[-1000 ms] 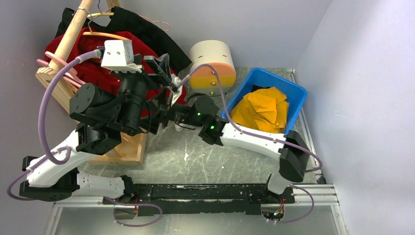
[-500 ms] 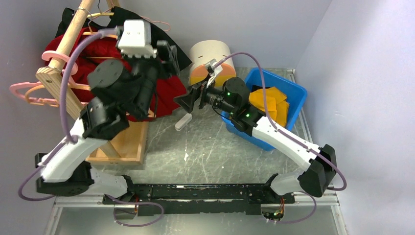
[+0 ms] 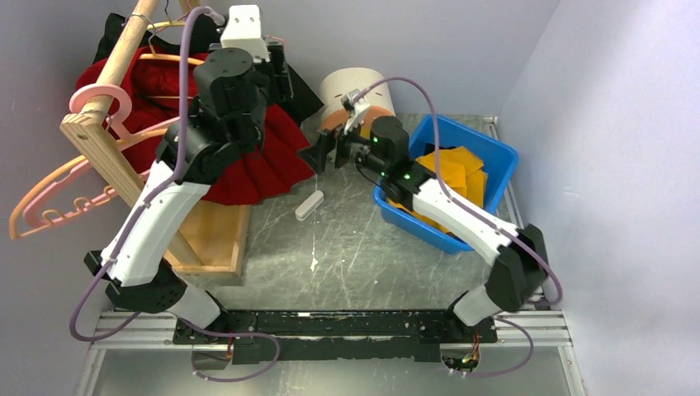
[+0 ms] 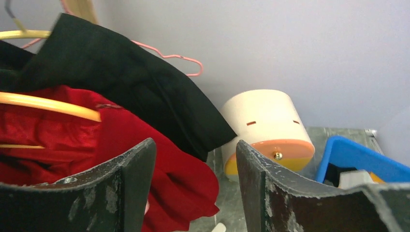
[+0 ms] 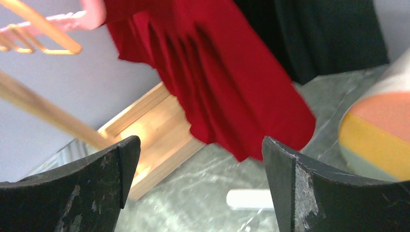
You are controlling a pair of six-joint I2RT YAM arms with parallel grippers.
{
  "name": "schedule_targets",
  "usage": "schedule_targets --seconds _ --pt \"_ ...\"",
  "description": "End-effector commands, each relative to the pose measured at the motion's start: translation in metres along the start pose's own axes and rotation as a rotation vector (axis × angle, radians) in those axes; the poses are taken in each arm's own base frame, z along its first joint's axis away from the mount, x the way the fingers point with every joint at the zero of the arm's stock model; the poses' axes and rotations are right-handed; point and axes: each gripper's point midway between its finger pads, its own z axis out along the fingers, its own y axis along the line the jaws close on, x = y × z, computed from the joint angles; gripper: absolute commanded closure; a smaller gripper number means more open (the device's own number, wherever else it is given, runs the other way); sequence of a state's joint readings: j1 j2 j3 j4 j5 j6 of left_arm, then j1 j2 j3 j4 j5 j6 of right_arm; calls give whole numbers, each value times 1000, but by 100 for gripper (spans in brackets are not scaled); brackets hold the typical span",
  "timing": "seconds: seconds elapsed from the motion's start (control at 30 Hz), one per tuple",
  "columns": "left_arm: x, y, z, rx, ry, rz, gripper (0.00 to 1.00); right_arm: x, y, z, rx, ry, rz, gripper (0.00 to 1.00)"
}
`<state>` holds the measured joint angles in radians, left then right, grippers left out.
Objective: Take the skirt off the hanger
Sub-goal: Pick up the hanger from the clothesline.
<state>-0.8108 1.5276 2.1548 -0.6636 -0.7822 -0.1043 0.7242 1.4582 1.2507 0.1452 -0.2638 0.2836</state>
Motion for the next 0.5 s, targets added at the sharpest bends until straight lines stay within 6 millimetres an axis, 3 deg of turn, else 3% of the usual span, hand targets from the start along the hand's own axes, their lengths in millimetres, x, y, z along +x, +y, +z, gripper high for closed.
schedule_targets --seconds 0.0,0.07,0.27,0.47 --pt "-34 33 -18 -71 -77 -36 34 -46 -2 36 -95 -152 -66 0" --pt "-36 44 -22 -110 -86 -40 34 -58 1 57 -145 -200 -100 0" --pt "-40 52 -40 -63 -89 -78 35 -104 11 97 -225 -296 -147 0" --pt "-33 51 -47 -15 -78 -91 35 -90 21 141 -282 -268 -152 0"
